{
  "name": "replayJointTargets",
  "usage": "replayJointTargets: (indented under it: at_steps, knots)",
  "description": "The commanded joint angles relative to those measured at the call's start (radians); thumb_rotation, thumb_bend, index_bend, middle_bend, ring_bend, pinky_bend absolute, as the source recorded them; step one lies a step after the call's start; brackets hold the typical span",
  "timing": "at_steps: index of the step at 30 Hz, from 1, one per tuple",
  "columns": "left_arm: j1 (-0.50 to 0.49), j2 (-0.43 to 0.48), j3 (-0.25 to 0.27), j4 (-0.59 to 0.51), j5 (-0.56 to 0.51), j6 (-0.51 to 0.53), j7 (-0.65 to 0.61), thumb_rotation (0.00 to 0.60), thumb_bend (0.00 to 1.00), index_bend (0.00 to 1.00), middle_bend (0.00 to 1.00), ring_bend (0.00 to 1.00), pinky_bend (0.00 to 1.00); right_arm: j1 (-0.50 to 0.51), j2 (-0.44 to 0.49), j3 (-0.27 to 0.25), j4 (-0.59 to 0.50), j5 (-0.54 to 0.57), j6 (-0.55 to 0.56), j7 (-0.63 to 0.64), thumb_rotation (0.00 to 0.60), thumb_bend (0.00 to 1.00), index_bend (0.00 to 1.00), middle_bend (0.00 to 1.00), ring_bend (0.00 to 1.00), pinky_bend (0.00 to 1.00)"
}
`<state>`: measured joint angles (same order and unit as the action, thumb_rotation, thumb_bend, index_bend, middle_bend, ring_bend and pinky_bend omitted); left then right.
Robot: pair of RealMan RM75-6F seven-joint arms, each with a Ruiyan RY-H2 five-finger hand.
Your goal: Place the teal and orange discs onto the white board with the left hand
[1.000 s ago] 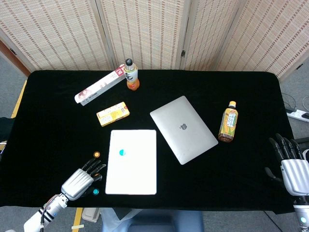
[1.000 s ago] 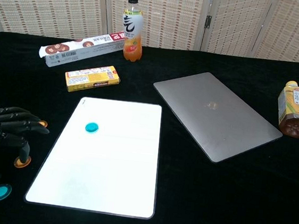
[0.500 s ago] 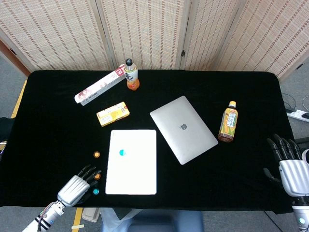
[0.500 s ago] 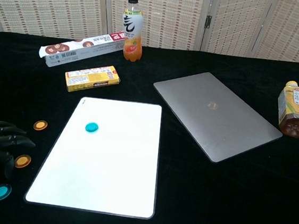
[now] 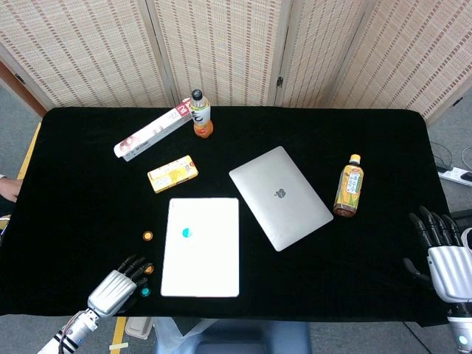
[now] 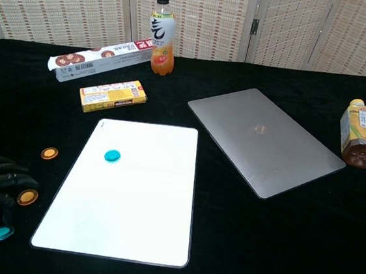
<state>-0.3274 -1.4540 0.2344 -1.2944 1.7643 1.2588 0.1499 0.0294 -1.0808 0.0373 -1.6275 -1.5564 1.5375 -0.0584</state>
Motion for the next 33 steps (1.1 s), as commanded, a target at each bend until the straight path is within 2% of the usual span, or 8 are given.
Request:
replayJointTargets:
  at_steps: [1, 11, 20, 33]
  knots:
    - [-0.001, -0.001, -0.001, -0.001, 0.001, -0.006, 0.003, 0.600, 0.38, 0.42, 0.14, 0.05, 0.00, -0.002, 0.000, -0.001, 0.001, -0.001, 0.002, 0.001, 0.600, 0.32, 0.00, 0.00, 0.00, 0.00]
    - [-0.006, -0.004, -0.011, -0.012, 0.007, -0.021, 0.023, 0.600, 0.38, 0.38, 0.14, 0.05, 0.00, -0.009, -0.001, -0.002, 0.007, 0.000, 0.009, 0.008, 0.600, 0.32, 0.00, 0.00, 0.00, 0.00]
    - [-0.007, -0.001, -0.008, -0.026, 0.014, -0.033, 0.038, 0.600, 0.38, 0.41, 0.14, 0.05, 0.00, -0.014, -0.002, -0.004, 0.014, 0.002, 0.012, 0.016, 0.600, 0.32, 0.00, 0.00, 0.00, 0.00]
    - [0.004, -0.020, -0.015, 0.012, 0.017, -0.017, 0.016, 0.600, 0.38, 0.51, 0.17, 0.08, 0.00, -0.014, -0.002, -0.002, 0.012, 0.000, 0.012, 0.011, 0.600, 0.32, 0.00, 0.00, 0.00, 0.00]
